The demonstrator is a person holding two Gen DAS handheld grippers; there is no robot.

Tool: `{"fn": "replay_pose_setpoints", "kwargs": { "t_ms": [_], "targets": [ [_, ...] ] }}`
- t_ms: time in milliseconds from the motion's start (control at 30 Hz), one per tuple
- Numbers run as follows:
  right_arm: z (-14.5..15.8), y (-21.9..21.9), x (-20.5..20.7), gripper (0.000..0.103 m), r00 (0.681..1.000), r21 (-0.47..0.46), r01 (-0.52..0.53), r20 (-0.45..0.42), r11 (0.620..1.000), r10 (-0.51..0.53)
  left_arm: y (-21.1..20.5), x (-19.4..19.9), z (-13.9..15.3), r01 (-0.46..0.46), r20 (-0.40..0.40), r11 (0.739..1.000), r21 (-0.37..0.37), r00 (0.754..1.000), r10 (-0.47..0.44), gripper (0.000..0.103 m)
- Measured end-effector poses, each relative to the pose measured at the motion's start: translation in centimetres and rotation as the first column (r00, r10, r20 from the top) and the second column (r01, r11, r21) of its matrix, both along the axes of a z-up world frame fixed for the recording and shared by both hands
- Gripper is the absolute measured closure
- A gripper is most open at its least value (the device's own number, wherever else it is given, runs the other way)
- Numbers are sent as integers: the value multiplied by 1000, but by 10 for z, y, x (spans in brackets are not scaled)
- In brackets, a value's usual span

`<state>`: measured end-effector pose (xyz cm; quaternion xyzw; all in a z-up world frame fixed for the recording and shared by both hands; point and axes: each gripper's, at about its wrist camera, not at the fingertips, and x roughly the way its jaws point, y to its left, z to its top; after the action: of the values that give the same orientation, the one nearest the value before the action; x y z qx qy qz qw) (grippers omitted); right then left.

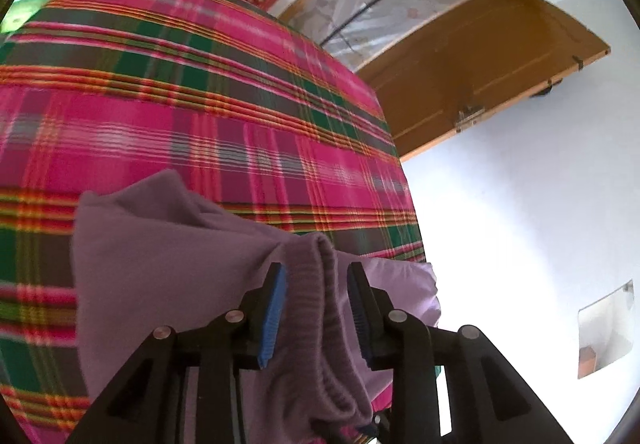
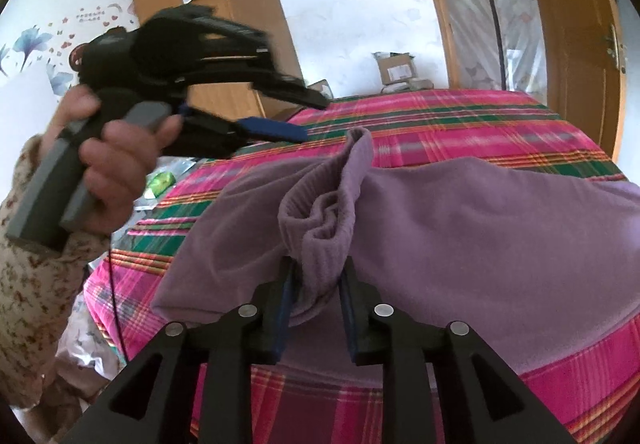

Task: Fold clothes
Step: 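Lower the held garment onto the bed with both grippers, then open both grippers and release the mauve garment's waistband on the bed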

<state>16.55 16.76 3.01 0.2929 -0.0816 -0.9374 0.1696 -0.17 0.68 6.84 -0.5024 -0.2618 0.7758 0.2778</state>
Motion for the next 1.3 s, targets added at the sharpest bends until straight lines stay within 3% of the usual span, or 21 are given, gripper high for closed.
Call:
{"fn": "replay_pose_setpoints", "kwargs": {
  "t_ms": [300,400,433,533,767,800,867,933,1133,1300],
  "targets": [
    [6,15,4,74,999,-14,24,-30,1000,-25,-56,36,-8,-136,-8,990,31,991,137,71],
    [11,20,7,51,997,-11,40,-61,999,-40,-76,47,-16,-191,8,979,72,982,191,71],
    [13,22,8,50,996,-10,45,-72,999,-46,-82,50,-19,-208,11,975,80,978,208,71],
    [19,27,12,49,993,-8,61,-103,998,-61,-93,58,-31,-244,35,965,96,970,242,71],
    [18,14,-9,50,997,7,-39,-62,999,39,-98,72,-51,-263,60,960,97,964,258,71],
    [18,12,-13,50,997,9,-54,-56,998,54,-99,73,-53,-265,65,959,98,963,260,71],
    [13,13,-21,65,998,-24,-62,-5,998,62,-101,76,-56,-275,69,957,95,961,269,71],
    [8,14,-26,88,998,-47,-58,27,997,60,-104,77,-57,-282,65,956,84,959,277,71],
    [12,13,-21,97,996,-46,-80,30,996,82,-101,74,-60,-270,63,960,81,962,265,71],
    [29,30,-14,98,998,-140,-56,27,989,61,-99,73,-61,-262,62,963,62,964,258,71]
  ]
}}
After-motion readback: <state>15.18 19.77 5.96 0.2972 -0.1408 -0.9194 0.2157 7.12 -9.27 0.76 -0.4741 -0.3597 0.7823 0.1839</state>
